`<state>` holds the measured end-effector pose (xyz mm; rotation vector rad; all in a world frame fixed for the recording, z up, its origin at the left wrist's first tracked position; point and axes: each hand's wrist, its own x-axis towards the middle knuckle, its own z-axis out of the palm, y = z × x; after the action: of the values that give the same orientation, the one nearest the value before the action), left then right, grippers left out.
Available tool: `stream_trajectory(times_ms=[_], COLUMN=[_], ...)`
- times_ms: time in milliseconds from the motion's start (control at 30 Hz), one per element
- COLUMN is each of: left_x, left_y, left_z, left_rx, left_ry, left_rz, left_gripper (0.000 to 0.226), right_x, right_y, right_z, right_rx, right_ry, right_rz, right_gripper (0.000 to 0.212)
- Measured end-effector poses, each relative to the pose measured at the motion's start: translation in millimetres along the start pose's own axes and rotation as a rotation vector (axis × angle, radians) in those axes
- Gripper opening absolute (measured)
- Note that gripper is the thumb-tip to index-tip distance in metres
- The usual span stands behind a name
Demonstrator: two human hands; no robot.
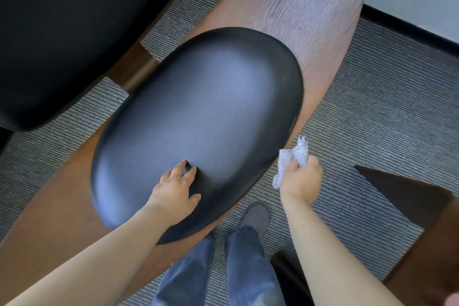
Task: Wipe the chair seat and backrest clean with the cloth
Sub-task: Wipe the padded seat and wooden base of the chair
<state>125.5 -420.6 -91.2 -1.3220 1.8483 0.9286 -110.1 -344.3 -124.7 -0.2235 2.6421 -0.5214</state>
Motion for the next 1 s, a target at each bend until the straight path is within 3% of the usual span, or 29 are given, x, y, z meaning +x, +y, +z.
stream_trajectory(times_ms=[133,400,700,1000], left_x=[-6.6,-19.0,-1.2,65.0], left_y=[4.8,-35.7,-90.5,-107.1], left_z=[-16.6,-48.5,-73.8,-65.0], left_rx=[-0.056,-0.14,-0.231,-0.176], left_ry=[0.009,0.053,0.162,0.089], left_rz=[0.018,-0.044,-0.102,-0.252], left_gripper=[0.067,0.062,0.062,0.097], right_x=[-29.7,-70.9,-92.9,-70.9], right_y=[-10.3,-84.3,-164.9,-212.0], right_z=[-18.0,-10.7,41.2,126.6], right_rx=[-0.044,-0.069,-0.114,-0.206], right_ry=[0.031,-0.129,-0.291,-0.445], right_rz=[-0.167,-0.545,-0.735,-0.894], right_gripper=[0.024,0.025,0.025,0.031])
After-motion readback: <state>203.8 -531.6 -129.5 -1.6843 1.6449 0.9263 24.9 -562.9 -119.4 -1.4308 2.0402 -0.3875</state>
